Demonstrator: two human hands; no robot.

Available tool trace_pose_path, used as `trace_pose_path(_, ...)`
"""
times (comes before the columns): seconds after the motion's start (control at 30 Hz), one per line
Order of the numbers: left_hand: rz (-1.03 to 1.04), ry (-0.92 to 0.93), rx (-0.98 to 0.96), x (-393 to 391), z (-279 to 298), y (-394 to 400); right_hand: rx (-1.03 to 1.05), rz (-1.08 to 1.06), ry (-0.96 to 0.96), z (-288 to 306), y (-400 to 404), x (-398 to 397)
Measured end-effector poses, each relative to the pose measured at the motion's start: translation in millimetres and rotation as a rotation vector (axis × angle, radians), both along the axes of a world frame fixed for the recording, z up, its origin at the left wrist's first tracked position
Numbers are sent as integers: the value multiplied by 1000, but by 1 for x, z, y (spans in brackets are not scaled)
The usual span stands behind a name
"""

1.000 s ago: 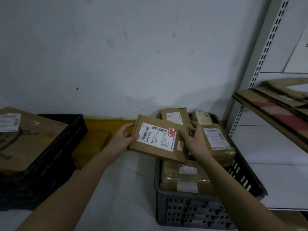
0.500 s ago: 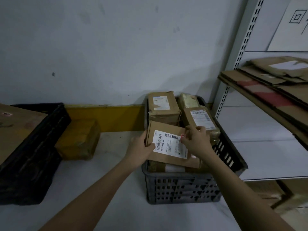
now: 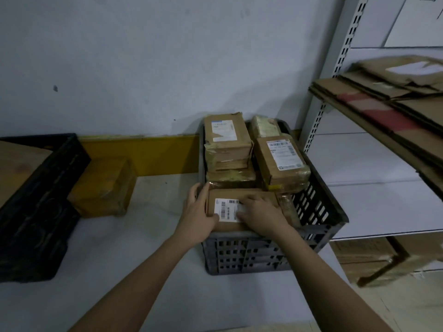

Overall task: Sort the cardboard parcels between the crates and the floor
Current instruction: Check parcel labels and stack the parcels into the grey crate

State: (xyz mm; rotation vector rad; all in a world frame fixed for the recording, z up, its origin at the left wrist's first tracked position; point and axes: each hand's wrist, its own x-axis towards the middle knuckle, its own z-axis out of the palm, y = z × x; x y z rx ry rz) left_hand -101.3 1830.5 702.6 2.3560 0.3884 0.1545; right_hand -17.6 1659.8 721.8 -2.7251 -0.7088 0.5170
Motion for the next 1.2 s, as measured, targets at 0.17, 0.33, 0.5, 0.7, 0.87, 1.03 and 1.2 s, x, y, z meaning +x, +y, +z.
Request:
trace_pose_path(0.17,125,-16,-366,-2,-16,2,-15,26,-14,0,-7,1)
trace_pose_path(0.33,108,-4,-402,-5,-17,2,6,-1,-44,1,-6,-2)
trace_pose_path(0.5,42,25,-418,-7,-10,7,55,-60,7,3,-3,3)
trace_pose_path(0.7,209,33,-286,-24,-4,52,513,-123,-21,20,46,1)
trace_pose_path(0.87,376,22,-262,-45,-4,141,629,22,79,40,127,-9)
trace_pose_path(1.03,487,69,-214,-58,-6,241,501,143,141,37,220,-19)
trace_pose_path(1.2,519,220,-33,-62,-18,327,302,250,77,16,307,-20)
